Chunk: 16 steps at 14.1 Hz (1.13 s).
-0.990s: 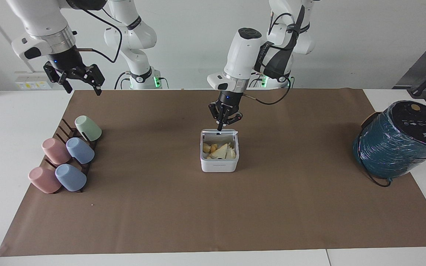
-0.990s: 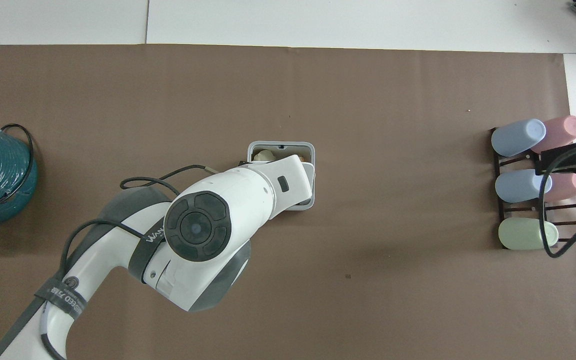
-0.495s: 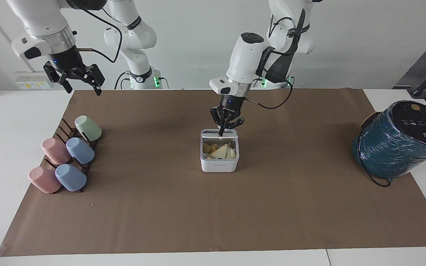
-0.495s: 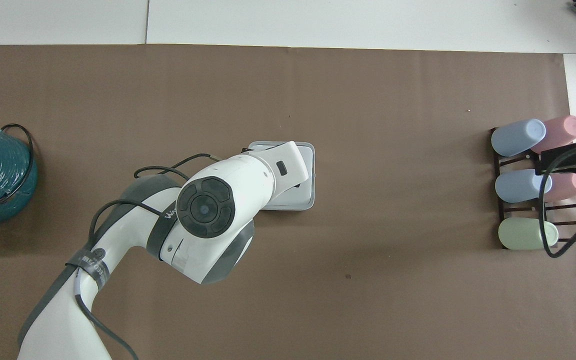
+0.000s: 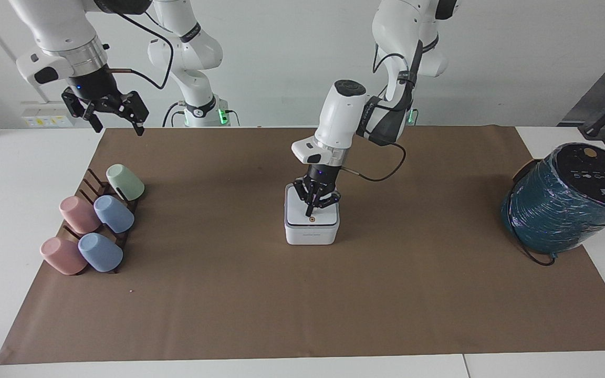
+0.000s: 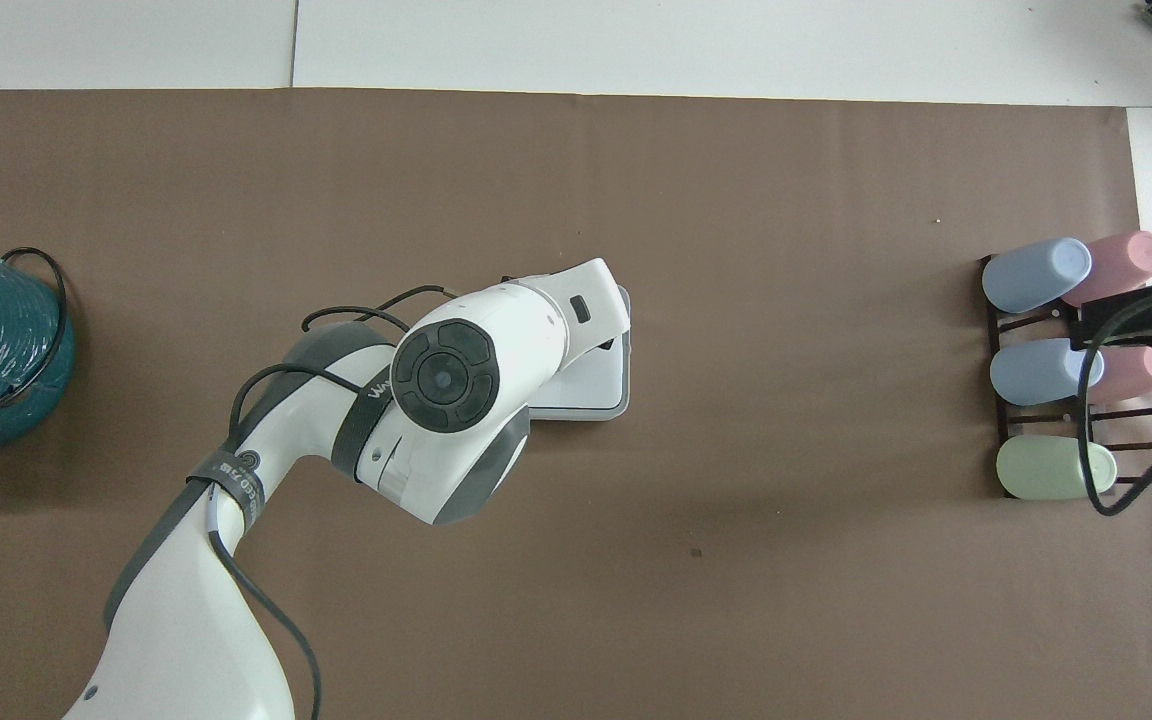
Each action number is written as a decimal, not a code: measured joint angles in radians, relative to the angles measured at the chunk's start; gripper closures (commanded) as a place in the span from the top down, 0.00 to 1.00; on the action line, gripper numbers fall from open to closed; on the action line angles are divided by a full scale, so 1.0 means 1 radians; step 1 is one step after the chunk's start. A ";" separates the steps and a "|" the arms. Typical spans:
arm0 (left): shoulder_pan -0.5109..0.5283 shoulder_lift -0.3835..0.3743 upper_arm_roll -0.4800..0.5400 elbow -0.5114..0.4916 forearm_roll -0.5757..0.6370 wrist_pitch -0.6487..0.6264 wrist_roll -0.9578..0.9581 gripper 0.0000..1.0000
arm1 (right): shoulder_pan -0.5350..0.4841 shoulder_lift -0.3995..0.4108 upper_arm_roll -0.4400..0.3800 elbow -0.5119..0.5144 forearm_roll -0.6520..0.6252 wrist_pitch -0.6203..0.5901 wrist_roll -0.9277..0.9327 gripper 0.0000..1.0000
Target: Close trash can lid
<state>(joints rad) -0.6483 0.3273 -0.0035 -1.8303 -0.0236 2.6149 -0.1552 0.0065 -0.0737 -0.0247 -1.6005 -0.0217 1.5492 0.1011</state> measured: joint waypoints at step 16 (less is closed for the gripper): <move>0.159 -0.216 0.014 0.027 0.001 -0.513 -0.001 1.00 | 0.000 0.000 0.000 0.000 0.000 0.000 0.000 1.00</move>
<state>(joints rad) -0.4897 0.1108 0.0100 -1.8029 -0.0227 2.1021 -0.1561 0.0065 -0.0737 -0.0247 -1.6003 -0.0217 1.5492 0.1011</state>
